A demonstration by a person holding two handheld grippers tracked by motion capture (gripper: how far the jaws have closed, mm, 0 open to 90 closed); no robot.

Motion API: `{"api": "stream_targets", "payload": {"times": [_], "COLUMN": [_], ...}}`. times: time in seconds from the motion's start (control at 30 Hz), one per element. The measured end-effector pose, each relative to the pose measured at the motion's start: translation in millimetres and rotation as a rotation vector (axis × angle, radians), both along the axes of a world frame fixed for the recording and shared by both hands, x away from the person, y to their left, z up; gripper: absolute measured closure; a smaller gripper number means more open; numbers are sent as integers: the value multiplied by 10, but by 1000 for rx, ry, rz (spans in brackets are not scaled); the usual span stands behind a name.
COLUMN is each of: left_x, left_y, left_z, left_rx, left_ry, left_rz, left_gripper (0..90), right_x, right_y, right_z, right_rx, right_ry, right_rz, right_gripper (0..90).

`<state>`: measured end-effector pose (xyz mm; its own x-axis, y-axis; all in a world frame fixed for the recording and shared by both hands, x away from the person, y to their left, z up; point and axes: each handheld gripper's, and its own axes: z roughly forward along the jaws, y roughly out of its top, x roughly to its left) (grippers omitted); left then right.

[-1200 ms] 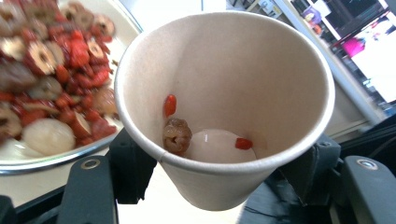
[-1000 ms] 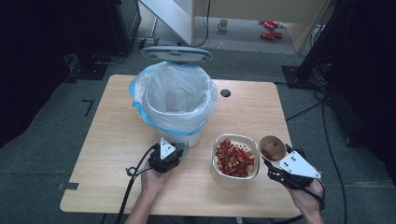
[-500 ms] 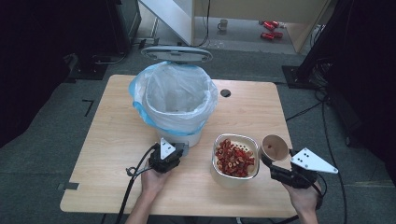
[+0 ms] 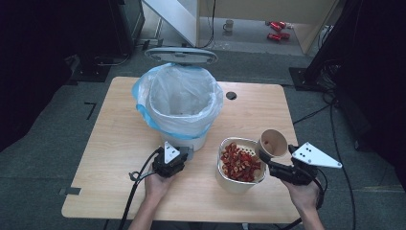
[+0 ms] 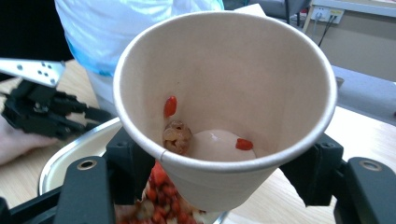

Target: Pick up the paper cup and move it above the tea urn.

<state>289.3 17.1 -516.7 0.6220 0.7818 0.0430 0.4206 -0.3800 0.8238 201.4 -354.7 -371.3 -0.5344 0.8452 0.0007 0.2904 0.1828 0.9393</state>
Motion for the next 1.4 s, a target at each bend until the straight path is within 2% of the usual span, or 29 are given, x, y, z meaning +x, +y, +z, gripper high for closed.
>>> {"api": "stream_targets", "payload": {"times": [0.43,0.6,0.83,0.97,1.1,1.3,1.4], "left_x": [0,2,3,2,3,3,2], "left_y": [1,4,6,4,6,5,5], "left_z": [1,2,2,2,2,2,2], "left_rx": [1,3,2,3,2,2,3], "left_ry": [1,-1,-1,-1,0,0,-1], "left_rz": [0,-1,-1,0,0,0,0], "left_gripper": [573,573,573,573,573,573,573], "right_x": [255,328,480,568,640,718,752], "right_y": [262,314,407,492,556,660,702], "right_z": [217,256,321,358,392,447,472], "right_rx": [10,16,57,48,48,-7,-15], "right_ry": [11,15,30,18,28,51,47], "right_rz": [69,84,116,123,129,128,135], "right_gripper": [328,328,328,328,329,331,330]}}
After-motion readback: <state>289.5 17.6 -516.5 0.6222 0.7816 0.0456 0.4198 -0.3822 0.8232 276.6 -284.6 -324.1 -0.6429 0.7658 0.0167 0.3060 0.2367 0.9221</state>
